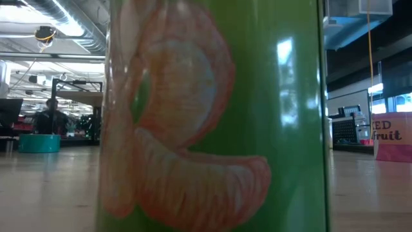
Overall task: Pick and place cans onto a shelf
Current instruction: Put the canned oranges on the shelf
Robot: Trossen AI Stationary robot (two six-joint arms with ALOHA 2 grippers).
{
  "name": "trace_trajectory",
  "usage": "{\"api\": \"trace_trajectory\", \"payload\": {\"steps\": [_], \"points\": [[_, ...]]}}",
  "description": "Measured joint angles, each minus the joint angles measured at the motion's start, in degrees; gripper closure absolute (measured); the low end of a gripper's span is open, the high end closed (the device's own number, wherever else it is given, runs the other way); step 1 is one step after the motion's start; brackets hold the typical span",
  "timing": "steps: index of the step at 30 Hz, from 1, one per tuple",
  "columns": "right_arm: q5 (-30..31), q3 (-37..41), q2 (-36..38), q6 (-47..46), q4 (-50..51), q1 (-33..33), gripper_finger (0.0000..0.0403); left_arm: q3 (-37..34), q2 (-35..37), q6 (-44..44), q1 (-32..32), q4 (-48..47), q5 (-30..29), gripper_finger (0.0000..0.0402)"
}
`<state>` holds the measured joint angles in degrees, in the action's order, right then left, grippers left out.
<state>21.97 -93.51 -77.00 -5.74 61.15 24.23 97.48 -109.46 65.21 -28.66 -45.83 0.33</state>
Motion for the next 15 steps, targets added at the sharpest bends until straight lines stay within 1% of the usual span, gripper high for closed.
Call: {"api": "trace_trajectory", "payload": {"steps": [3,5,7,10,15], "points": [[0.0,0.0,0.0,0.5,0.0,0.0,0.039,3.0,-4.2,0.2,-0.3,-0.3,3.6,0.0356],[0.0,0.0,0.0,1.5,0.0,0.0,0.039,5.0,-5.9,-0.7,-0.4,-0.1,4.0,0.0356],[0.0,0.0,0.0,1.7,0.0,0.0,0.039,6.6,-6.9,-2.3,-0.5,0.2,3.1,0.0356],[0.0,0.0,0.0,1.7,0.0,0.0,0.039,7.6,-7.7,-4.5,-0.6,0.1,0.0,0.0356],[0.0,0.0,0.0,1.8,0.0,0.0,0.039,7.6,-7.7,-4.8,-0.8,-0.6,-0.8,0.0356]]}}
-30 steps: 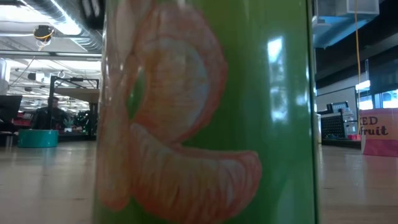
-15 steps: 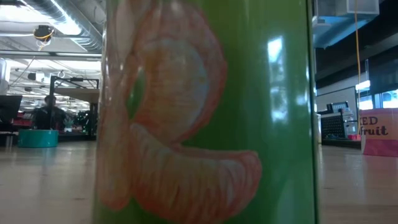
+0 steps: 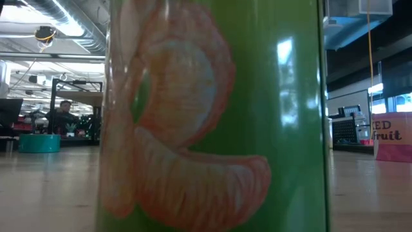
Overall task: Pick and place cans onto a shelf
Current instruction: Put the canned oranges on the shelf
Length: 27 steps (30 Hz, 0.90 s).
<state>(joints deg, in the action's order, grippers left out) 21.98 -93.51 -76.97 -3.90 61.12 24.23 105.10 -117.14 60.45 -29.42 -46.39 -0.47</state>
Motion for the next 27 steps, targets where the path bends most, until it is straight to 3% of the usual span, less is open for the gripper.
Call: {"api": "trace_trajectory", "payload": {"steps": [27], "points": [[-0.1,0.0,0.0,0.0,0.0,0.0,0.039,0.0,-1.9,-2.6,-0.2,-0.6,-0.5,0.0356]]}}
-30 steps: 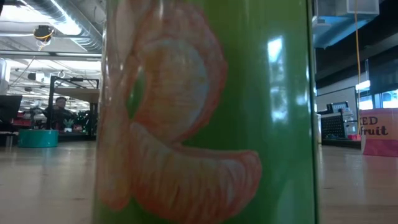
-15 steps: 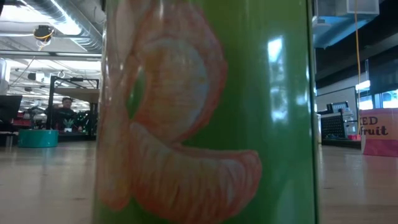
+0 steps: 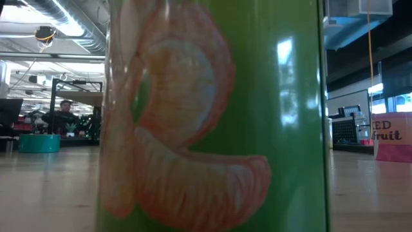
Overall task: Pick and place cans onto a shelf
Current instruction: Put the canned oranges on the shelf
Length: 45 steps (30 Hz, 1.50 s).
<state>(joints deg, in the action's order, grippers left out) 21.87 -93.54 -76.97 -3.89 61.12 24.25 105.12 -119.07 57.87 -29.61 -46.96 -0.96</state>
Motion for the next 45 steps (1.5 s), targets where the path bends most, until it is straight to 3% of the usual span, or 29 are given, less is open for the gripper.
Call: {"api": "trace_trajectory", "payload": {"steps": [45], "points": [[0.0,0.0,0.0,0.1,0.0,0.0,0.039,0.0,-2.1,-1.5,0.0,0.0,1.8,0.0356]]}}
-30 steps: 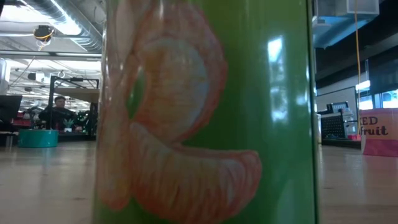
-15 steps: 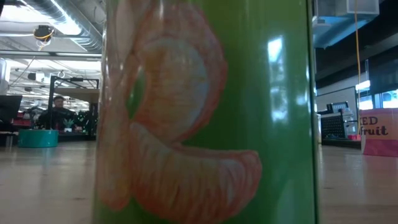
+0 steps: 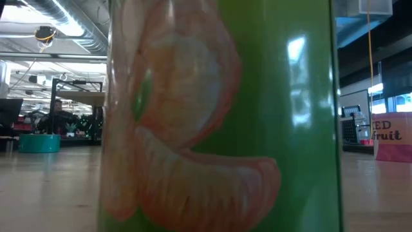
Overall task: Pick and place cans onto a shelf
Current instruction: Put the canned oranges on the shelf
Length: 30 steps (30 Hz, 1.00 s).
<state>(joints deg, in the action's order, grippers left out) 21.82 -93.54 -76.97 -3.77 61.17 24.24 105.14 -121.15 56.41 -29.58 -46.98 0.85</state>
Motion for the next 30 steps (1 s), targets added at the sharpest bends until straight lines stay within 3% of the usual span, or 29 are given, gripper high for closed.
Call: {"api": "trace_trajectory", "payload": {"steps": [9,17,22,30], "points": [[0.0,0.0,0.0,1.3,0.0,0.0,0.039,0.2,-2.0,1.1,0.1,0.2,5.9,0.0356],[0.0,0.0,0.0,1.5,0.0,0.0,0.039,0.2,-2.1,2.2,0.3,0.1,5.2,0.0358],[0.0,0.0,0.0,1.5,0.0,0.0,0.039,0.1,-2.2,3.4,0.4,-0.3,5.4,0.0392],[0.0,0.0,0.0,1.5,0.0,0.0,0.039,0.1,-2.1,4.6,0.6,-1.6,4.5,0.0399]]}}
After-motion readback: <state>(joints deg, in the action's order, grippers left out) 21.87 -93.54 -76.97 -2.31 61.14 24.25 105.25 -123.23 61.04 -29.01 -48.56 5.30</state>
